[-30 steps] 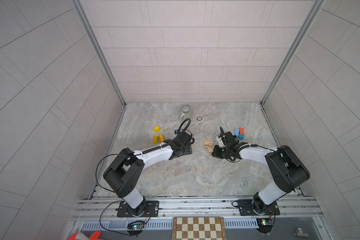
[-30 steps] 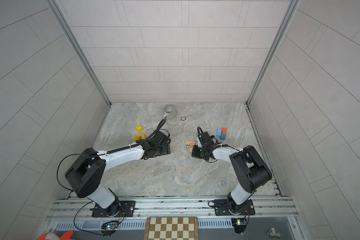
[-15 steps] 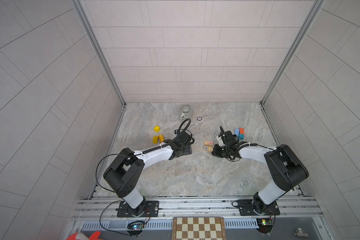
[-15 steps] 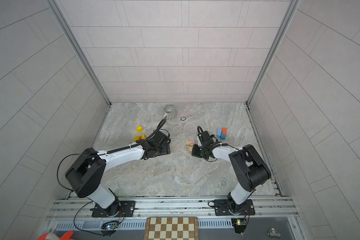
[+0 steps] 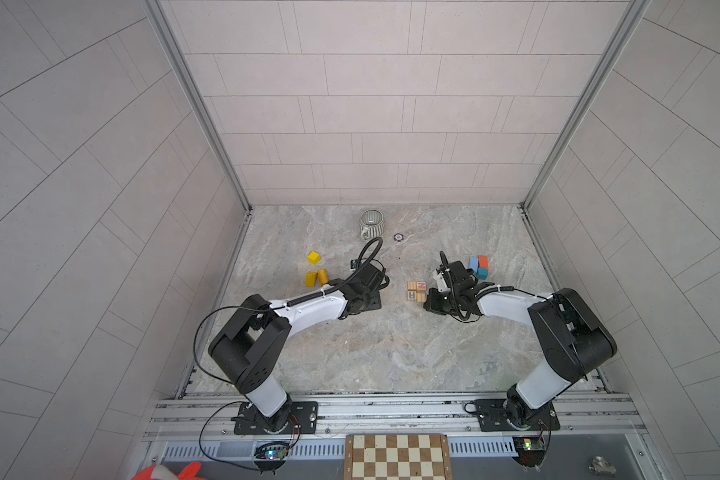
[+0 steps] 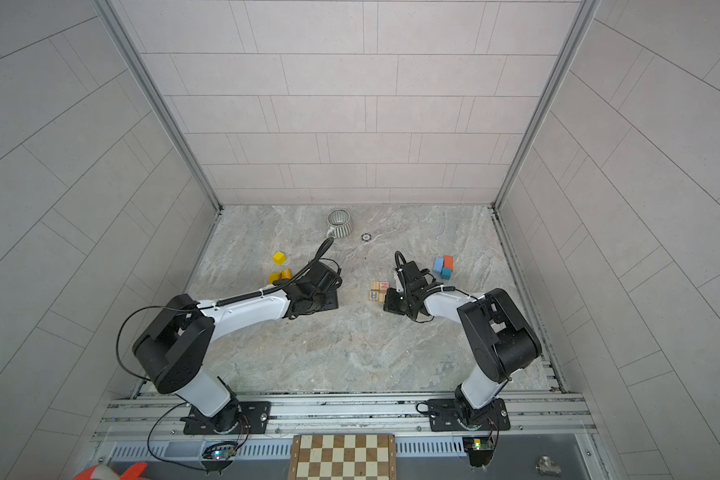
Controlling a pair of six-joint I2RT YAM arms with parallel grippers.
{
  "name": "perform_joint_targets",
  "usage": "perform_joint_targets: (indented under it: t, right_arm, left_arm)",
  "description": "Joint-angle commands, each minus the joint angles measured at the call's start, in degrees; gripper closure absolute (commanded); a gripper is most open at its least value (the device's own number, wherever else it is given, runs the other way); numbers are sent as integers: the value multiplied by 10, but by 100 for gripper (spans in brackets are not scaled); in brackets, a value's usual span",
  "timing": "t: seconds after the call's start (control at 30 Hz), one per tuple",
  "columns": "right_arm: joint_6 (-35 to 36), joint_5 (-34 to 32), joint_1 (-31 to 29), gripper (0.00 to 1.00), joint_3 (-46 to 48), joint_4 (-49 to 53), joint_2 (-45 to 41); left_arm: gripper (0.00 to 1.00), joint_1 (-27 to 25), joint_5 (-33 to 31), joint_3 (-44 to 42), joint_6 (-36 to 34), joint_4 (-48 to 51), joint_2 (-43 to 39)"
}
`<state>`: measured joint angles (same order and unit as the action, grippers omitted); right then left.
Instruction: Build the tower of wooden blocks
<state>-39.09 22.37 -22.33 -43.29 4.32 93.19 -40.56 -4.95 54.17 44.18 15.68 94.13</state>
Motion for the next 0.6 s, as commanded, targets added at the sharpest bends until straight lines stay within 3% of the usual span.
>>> perform_joint_targets:
  t: [0.0,0.27,0.4,0.57]
  right_arm:
    - [5,0,4,100,0,12,-14]
    - [18,11,24,100,20,28,-60]
    - [21,21,44,100,26,23,-59]
    - [20,40,66,100,27,4,-48]
  left_arm:
    - [57,2,24,-7,-2,-21,10]
    - [87,-15,49,25,-1,-34,48]
    - [97,-27,57,55,8,-32,82]
    - [100,-37,59,99,12,-25,122]
